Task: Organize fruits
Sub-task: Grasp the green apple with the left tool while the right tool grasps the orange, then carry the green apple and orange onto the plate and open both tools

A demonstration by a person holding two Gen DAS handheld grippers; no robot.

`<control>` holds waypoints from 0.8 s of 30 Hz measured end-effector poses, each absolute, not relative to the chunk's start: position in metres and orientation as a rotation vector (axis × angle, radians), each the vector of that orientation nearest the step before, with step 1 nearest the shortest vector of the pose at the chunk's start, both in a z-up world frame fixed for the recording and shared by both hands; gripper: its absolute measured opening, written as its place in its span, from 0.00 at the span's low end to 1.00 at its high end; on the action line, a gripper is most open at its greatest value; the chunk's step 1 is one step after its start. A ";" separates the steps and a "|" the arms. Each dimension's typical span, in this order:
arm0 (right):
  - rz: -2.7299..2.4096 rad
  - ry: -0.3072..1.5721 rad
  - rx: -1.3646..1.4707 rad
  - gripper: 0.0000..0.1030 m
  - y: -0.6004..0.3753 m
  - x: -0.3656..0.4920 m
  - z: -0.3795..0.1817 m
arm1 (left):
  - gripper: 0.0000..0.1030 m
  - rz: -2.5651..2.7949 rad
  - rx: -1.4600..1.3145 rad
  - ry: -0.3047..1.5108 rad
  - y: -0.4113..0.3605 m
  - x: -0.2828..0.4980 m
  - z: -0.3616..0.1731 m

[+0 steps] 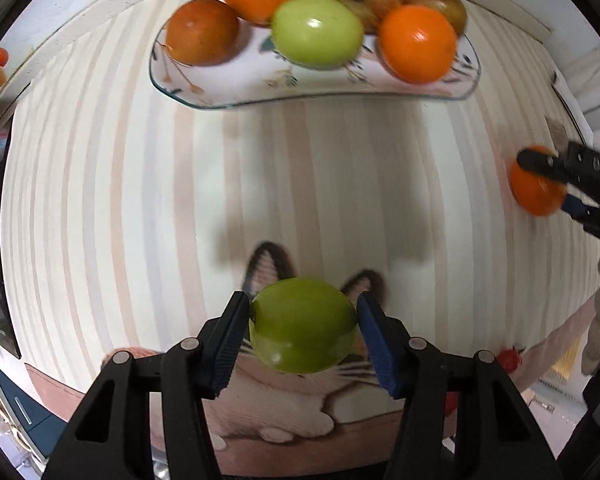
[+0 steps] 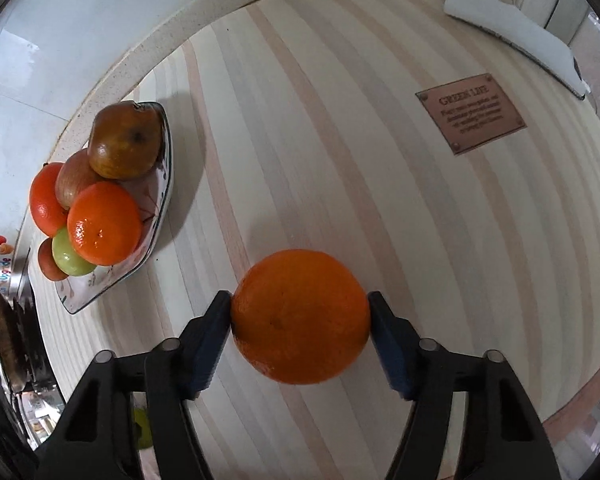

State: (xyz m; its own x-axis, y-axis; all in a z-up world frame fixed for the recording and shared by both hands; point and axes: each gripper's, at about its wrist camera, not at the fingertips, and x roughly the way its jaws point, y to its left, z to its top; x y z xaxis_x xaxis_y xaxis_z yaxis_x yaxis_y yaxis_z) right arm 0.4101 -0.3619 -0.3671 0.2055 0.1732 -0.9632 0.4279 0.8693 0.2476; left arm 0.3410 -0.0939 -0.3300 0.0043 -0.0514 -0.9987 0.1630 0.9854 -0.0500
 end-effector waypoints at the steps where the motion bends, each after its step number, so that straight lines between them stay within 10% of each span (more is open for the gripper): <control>1: -0.186 1.371 0.515 0.67 -0.359 0.410 -0.367 | 0.52 -0.171 0.082 1.559 -0.093 0.342 -0.331; 24: -0.006 1.429 0.418 0.67 -0.281 0.369 -0.369 | 0.50 -0.230 0.121 1.532 -0.096 0.355 -0.316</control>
